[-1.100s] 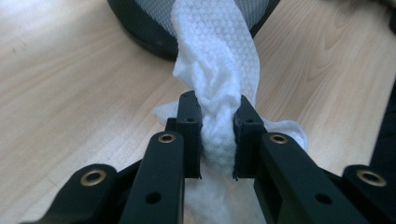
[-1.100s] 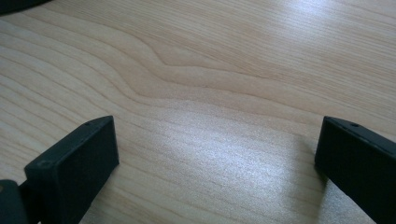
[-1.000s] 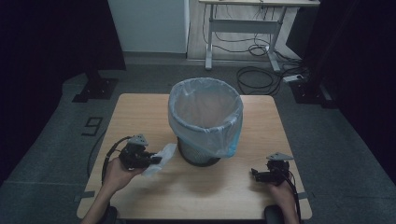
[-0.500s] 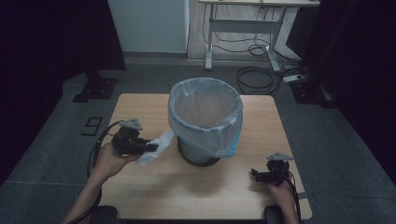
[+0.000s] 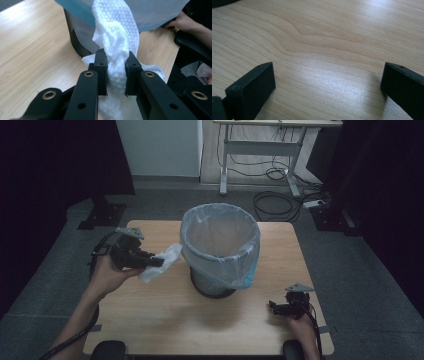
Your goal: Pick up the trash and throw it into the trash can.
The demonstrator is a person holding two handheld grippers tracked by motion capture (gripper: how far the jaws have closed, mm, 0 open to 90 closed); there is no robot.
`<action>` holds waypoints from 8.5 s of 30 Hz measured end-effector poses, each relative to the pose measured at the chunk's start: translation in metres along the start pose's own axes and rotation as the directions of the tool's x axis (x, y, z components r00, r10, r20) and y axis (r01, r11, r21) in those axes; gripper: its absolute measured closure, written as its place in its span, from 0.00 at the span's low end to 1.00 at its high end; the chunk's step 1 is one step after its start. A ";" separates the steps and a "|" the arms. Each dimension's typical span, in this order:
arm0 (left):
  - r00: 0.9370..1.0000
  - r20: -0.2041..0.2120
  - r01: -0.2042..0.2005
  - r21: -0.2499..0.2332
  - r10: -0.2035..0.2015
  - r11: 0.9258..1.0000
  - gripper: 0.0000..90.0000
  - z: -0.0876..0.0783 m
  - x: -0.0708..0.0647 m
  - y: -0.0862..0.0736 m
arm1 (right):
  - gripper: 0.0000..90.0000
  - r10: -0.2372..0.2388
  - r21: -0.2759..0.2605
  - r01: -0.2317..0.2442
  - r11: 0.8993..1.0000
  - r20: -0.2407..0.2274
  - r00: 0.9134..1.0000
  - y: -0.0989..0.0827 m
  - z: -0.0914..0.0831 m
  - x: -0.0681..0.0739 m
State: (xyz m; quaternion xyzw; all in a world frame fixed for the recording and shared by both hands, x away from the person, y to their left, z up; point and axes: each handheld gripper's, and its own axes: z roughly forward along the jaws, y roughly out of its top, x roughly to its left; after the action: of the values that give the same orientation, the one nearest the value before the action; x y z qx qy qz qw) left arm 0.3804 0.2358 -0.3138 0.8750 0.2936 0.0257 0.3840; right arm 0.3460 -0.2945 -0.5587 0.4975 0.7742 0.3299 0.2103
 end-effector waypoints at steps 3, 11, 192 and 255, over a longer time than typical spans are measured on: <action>1.000 0.018 0.000 -0.011 0.000 1.000 0.85 -0.008 0.000 0.009 | 0.00 0.000 0.001 0.000 1.000 -0.001 1.000 0.000 0.000 0.000; 1.000 -0.008 -0.017 -0.014 0.017 1.000 0.85 -0.024 -0.003 0.032 | 0.00 0.000 0.000 0.000 1.000 -0.001 1.000 0.000 0.000 0.000; 0.986 -0.155 -0.080 -0.138 0.058 0.987 0.00 0.024 0.005 -0.046 | 0.00 -0.023 -0.001 0.023 1.000 -0.024 0.999 -0.001 -0.001 0.005; 0.980 -0.186 0.050 -0.081 -0.064 0.995 0.00 0.141 0.028 -0.157 | 0.00 -0.022 -0.001 0.022 1.000 -0.025 0.999 -0.001 -0.002 0.005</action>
State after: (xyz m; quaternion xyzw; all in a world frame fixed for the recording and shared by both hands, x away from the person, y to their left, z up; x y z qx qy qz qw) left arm 0.3637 0.2422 -0.5260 0.8447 0.3524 0.1085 0.3879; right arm 0.3422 -0.2912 -0.5587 0.4845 0.7822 0.3341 0.2044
